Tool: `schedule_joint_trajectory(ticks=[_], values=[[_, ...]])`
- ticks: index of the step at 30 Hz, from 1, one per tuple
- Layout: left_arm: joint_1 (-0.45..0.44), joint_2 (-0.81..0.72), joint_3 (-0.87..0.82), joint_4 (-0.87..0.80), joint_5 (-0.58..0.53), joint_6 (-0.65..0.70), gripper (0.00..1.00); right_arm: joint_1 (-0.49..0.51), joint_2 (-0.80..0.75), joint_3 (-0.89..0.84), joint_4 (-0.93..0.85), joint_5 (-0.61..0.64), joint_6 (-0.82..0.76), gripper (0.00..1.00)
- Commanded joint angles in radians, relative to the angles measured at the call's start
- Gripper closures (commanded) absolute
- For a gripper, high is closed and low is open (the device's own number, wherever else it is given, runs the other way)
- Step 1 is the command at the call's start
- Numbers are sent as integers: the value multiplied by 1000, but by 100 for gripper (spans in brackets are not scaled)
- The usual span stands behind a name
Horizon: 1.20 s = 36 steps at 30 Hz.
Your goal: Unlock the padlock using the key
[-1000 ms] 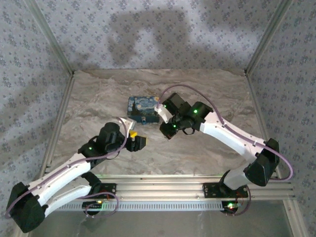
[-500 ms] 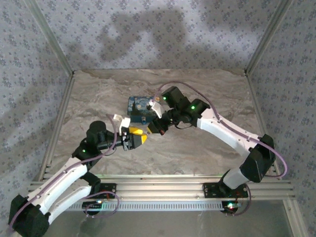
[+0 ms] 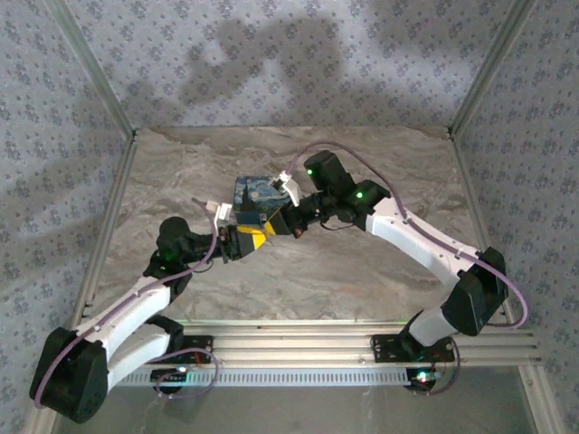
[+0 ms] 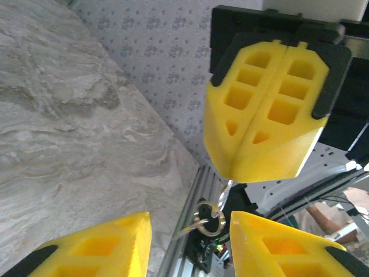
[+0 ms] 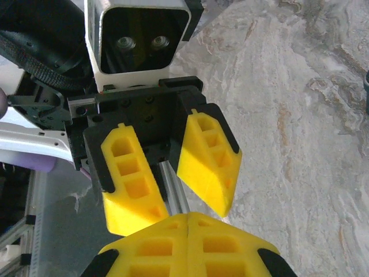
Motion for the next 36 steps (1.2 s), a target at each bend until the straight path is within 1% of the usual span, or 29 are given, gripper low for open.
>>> schedule_joint_trajectory(ticks=[1,6,11,14,16,18,20,22,23,25,27,29,33,36], values=[[3,-7,46,70,53,-19,61,-4,-18,2,25,-32,34,100],[1,-4,79,43,69,-21,64,-5,-25,-4,26,-31,47,100],[-3,-9,95,8,80,-13,71,-4,-41,-25,55,-30,65,100],[-12,-2,89,18,77,-31,79,-5,-49,-31,89,-30,78,100],[-19,-4,85,18,63,-32,88,-2,-49,-27,100,-34,85,100],[-25,-5,99,-8,64,-9,91,0,-47,-24,94,-17,85,100],[-26,-11,116,-63,42,22,90,-8,-42,-14,97,27,103,100],[-24,-15,134,-95,45,34,80,-14,-32,-9,126,16,119,100],[-23,-15,146,-127,47,51,77,-16,-28,-6,134,5,124,100],[-22,-8,160,-173,52,81,76,-18,-24,4,102,-1,114,100],[-22,0,156,-164,58,78,79,-19,-30,-5,79,11,105,100],[-21,5,144,-141,51,70,83,-22,-38,-26,100,15,116,100],[-20,-6,135,-149,35,84,100,-25,-23,-28,148,13,142,100],[-19,-29,127,-166,20,98,100,-24,-6,-21,186,6,169,100]])
